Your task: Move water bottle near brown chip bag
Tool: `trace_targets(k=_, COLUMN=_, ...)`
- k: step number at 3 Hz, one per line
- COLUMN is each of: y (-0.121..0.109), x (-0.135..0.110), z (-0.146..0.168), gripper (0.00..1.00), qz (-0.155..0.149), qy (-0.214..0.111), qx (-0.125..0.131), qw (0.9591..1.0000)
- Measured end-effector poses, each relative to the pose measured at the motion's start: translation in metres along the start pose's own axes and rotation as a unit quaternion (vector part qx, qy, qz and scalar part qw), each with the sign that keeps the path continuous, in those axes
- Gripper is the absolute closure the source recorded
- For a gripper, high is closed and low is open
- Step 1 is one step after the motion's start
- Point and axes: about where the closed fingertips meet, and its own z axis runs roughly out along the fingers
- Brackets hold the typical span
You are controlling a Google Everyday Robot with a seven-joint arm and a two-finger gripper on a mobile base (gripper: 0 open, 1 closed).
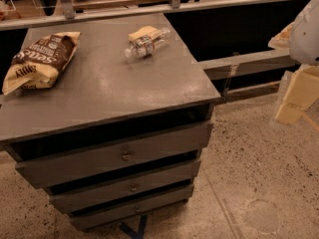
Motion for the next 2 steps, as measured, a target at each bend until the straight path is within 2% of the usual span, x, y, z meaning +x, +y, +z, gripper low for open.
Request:
trace_targets(k=1, y=0.0, x=0.0, z=0.0, gripper=0.0, qz=0.0, qy=0.0, qx=0.0, qw=1.0)
trace_targets(k=2, y=-0.015, x=-0.005, z=-0.003, gripper=0.0, qz=0.017, qy=-0.027, qx=0.013, qw=0.9994)
